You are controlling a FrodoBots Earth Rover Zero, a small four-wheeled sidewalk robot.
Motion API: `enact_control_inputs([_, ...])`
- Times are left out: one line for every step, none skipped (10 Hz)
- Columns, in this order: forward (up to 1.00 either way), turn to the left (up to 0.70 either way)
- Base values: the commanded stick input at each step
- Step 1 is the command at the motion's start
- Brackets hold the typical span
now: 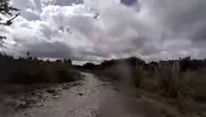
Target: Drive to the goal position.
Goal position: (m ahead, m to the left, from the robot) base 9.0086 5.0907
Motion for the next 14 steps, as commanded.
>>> enact_control_inputs([0.69,0.01])
enact_control_inputs([0.69,0.01])
enact_control_inputs([0.69,0.01])
enact_control_inputs([0.69,0.01])
enact_control_inputs([0.69,0.01])
enact_control_inputs([0.69,0.01])
enact_control_inputs([0.69,0.01])
enact_control_inputs([0.69,0.01])
enact_control_inputs([0.69,0.01])
enact_control_inputs([0.69,0.01])
enact_control_inputs([0.69,0.01])
enact_control_inputs([0.69,0.01])
enact_control_inputs([0.69,0.01])
enact_control_inputs([0.69,0.01])
